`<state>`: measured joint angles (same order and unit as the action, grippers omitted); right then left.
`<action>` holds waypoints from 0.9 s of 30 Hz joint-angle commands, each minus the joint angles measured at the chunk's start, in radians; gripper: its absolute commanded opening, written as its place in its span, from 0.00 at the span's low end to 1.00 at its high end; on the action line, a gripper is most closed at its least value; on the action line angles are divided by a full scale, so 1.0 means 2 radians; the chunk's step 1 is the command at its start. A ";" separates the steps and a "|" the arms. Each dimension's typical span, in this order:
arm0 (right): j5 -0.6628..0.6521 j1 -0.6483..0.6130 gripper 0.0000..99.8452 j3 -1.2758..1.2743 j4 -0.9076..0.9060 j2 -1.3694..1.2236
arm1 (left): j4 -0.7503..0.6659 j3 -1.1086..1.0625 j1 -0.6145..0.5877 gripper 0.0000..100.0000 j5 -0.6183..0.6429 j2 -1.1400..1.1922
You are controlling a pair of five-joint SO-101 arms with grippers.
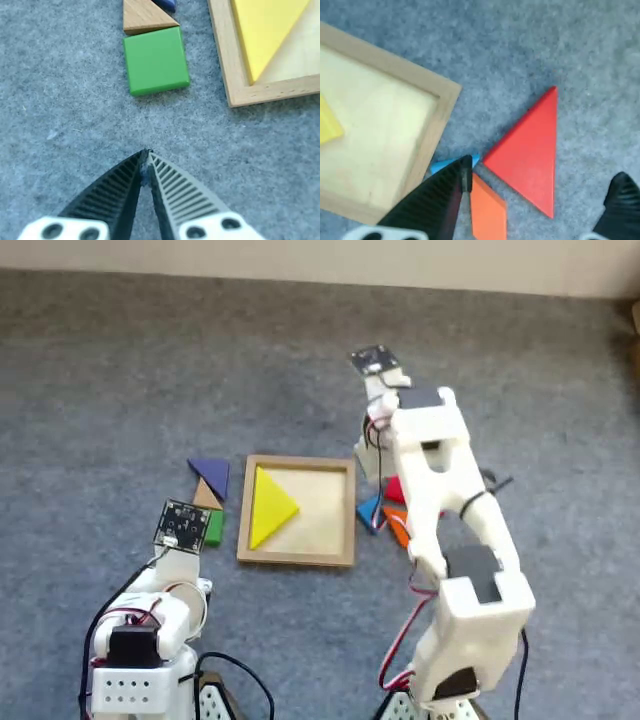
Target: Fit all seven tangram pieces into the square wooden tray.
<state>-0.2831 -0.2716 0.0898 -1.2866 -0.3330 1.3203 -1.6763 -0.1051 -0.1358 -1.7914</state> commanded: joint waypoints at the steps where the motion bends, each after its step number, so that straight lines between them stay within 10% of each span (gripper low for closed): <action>1: -0.004 -0.004 0.40 0.072 -0.023 -0.027 | 0.002 -0.010 0.003 0.01 -0.005 -0.016; 27: -0.006 0.036 0.40 0.093 -0.020 -0.124 | 0.002 -0.010 0.003 0.01 -0.005 -0.016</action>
<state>-0.2846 -0.2286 0.2186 -1.3234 -0.5892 1.3203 -1.6763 -0.1051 -0.1358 -1.7914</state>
